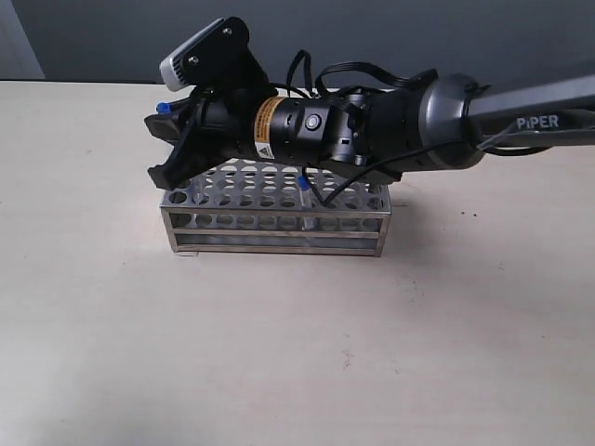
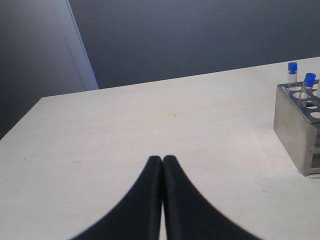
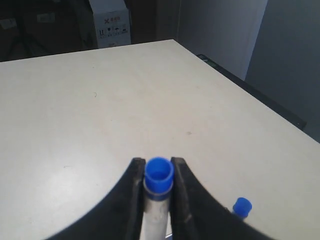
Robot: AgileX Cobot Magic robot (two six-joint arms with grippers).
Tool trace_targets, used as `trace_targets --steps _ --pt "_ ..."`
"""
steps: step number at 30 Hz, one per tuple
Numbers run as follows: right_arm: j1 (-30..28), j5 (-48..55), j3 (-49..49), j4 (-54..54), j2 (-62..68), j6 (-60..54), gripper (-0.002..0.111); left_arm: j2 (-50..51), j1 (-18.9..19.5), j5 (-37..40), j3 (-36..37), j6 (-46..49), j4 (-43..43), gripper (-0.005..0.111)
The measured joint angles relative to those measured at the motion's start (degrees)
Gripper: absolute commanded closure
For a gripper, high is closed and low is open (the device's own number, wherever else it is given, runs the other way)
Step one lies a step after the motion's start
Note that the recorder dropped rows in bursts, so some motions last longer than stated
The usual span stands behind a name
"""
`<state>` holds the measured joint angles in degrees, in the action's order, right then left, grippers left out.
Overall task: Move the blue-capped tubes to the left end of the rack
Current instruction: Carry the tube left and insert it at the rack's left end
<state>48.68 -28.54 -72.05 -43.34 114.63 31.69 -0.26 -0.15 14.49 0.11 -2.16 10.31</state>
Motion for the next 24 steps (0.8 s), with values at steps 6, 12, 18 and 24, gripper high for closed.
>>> trace_targets --steps 6,12,18,24 --pt "0.0 0.0 0.0 0.0 0.0 -0.42 0.108 0.0 0.0 0.0 0.0 0.0 0.0 0.106" --pt "0.0 -0.53 -0.46 0.0 1.6 -1.19 0.108 0.0 0.0 0.0 0.0 0.0 0.0 0.106" --pt "0.0 -1.36 -2.01 0.49 3.85 -1.53 0.108 0.0 0.0 0.0 0.0 0.0 0.0 0.106" --pt "0.0 -2.28 -3.04 1.61 5.09 -1.53 0.108 0.0 0.0 0.0 0.0 0.0 0.0 0.106"
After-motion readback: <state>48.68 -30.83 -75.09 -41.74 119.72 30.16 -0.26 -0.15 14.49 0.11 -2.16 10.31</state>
